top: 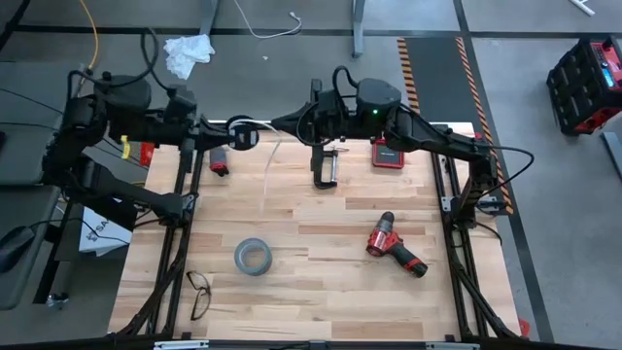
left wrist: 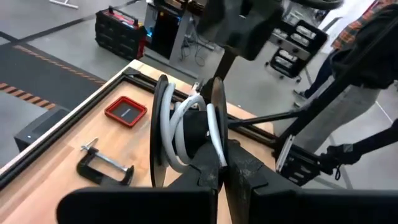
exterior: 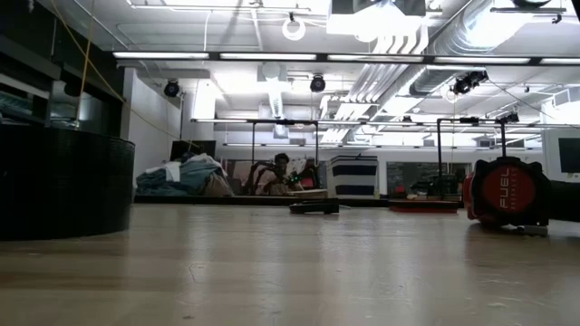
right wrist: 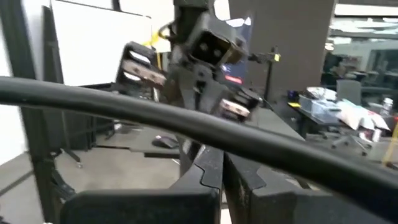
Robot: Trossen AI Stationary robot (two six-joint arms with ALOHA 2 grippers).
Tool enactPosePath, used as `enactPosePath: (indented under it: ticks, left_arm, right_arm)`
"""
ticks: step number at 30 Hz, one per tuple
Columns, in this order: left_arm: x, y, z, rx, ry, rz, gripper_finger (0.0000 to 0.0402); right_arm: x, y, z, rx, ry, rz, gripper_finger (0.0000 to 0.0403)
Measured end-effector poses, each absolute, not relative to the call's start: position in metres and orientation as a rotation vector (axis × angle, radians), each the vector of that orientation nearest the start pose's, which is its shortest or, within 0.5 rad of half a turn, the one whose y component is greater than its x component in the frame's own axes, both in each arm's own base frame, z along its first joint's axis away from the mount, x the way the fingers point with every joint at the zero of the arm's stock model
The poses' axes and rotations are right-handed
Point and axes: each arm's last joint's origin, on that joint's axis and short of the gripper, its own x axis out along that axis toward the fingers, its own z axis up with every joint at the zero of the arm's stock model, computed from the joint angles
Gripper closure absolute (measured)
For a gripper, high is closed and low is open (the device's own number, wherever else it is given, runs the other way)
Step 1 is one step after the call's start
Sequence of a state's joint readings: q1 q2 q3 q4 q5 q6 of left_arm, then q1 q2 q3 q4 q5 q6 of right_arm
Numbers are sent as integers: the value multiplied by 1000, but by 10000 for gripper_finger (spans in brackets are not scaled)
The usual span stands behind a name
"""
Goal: Coil cords
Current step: Coil the white wire
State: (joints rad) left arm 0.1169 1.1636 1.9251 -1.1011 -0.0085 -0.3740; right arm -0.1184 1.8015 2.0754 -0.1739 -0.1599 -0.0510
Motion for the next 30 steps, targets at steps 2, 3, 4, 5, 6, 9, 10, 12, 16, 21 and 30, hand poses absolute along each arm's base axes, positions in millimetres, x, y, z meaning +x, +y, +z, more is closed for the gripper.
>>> enactPosePath:
  ticks: [2,3,4,5,6,9,10,12,16,21,30]
  left_arm:
    - [136,16,527,-400,307,188,400]
    - [135,16,527,-409,301,188,400]
    - [133,16,528,-415,298,189,400]
    - [132,16,528,-416,293,188,400]
    - [130,16,529,-414,290,187,400]
    - [126,15,530,-392,279,183,400]
    - [124,15,531,-378,276,181,400]
    - [123,15,531,-347,271,176,400]
    - [122,15,532,-302,271,170,400]
    - [124,14,539,-299,202,128,400]
    - [126,13,549,-295,96,82,401]
  right_arm:
    - [394,-43,493,-64,-88,19,402]
    - [394,-43,492,-63,-85,11,402]
    - [394,-43,492,-64,-84,11,402]
    - [394,-43,492,-63,-84,11,402]
    - [394,-43,492,-63,-85,11,402]
    - [394,-43,491,-49,-74,12,403]
    - [395,-43,491,-32,-68,13,403]
    - [395,-43,490,-5,-66,14,403]
    - [395,-43,487,28,-31,15,400]
    - [395,-38,476,41,79,13,354]
    - [398,-19,466,1,171,-74,237]
